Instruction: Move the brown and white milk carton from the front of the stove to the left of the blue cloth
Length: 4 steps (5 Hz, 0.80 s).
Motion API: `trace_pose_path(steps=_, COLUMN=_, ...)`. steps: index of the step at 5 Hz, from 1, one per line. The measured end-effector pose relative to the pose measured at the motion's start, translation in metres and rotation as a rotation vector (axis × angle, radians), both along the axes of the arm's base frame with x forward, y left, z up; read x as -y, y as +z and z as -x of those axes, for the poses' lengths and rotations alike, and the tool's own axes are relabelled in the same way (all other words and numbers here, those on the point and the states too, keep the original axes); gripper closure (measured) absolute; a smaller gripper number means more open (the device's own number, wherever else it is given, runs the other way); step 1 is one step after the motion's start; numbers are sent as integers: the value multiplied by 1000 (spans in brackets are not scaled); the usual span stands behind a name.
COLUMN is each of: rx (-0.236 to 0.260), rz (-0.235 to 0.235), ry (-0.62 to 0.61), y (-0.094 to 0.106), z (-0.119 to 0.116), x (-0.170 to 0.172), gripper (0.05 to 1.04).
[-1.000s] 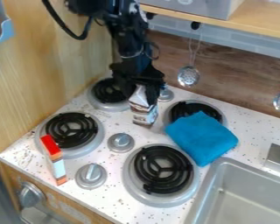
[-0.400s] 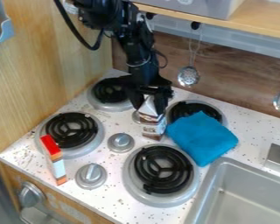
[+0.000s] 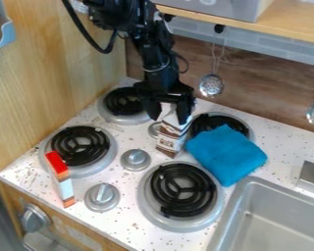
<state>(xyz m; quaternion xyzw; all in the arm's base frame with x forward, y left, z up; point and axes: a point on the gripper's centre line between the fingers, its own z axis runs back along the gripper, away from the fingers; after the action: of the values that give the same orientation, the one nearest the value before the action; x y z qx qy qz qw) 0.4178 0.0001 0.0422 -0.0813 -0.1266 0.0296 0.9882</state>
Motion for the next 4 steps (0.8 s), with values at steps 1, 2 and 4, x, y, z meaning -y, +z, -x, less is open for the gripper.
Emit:
trace_pose_path(steps=1, rx=-6, rz=-4, ry=-19, y=0, z=1, x=0, gripper=74)
trace_pose_path(steps=2, rx=-2, rz=7, ry=-26, y=5, z=-1, x=3, gripper=76)
trace_pose_path(steps=4, rx=161, rz=5, ry=-88, y=41, z=13, x=7, gripper=77)
